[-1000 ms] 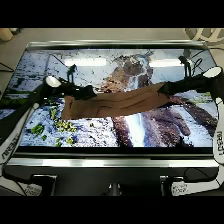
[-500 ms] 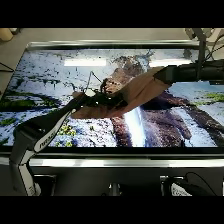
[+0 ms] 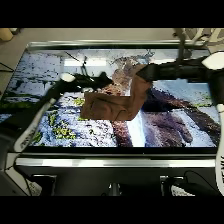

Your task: Fold the shirts.

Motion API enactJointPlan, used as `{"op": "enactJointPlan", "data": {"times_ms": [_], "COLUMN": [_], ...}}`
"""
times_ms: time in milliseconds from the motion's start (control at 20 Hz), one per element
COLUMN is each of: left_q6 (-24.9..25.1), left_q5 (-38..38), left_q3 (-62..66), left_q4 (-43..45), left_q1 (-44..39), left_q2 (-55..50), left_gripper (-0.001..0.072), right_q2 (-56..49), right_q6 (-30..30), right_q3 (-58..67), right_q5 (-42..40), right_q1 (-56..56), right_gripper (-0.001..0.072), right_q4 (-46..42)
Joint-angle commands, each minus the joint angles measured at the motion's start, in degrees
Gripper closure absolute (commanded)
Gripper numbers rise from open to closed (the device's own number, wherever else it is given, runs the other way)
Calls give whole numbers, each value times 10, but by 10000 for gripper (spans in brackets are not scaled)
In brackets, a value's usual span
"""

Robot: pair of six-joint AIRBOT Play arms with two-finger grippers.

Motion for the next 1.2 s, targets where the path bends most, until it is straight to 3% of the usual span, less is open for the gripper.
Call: {"op": "enactJointPlan", "data": {"times_ms": [0, 250, 300, 350, 400, 600, 850, 900, 1150], "left_q6": [4, 4, 4, 5, 5, 18, 21, 21, 21], "left_q5": [-37, -118, -131, -146, -161, -195, -196, -195, -195], "left_q3": [1, 0, 0, 0, 0, -5, -29, -33, -57], "left_q4": [112, 205, 225, 241, 249, 260, 260, 260, 260], "left_q1": [118, 213, 215, 215, 215, 215, 215, 214, 199], "left_q2": [116, 243, 257, 267, 272, 274, 274, 274, 274], "left_gripper": [687, 686, 686, 685, 685, 685, 685, 685, 684], "right_q2": [-85, -223, -247, -263, -267, -228, -172, -172, -184], "right_q6": [-36, -43, -43, -44, -45, -64, 76, 93, 90], "right_q3": [1, 1, 1, 1, 1, 1, -3, -16, -107], "right_q5": [-146, -292, -309, -313, -303, -154, 93, 121, 41], "right_q1": [120, 279, 296, 299, 296, 196, -1, -23, -26], "right_gripper": [694, 685, 446, 106, 28, 34, 33, 33, 33], "right_q4": [102, 171, 179, 190, 189, 111, -273, -314, -232]}}
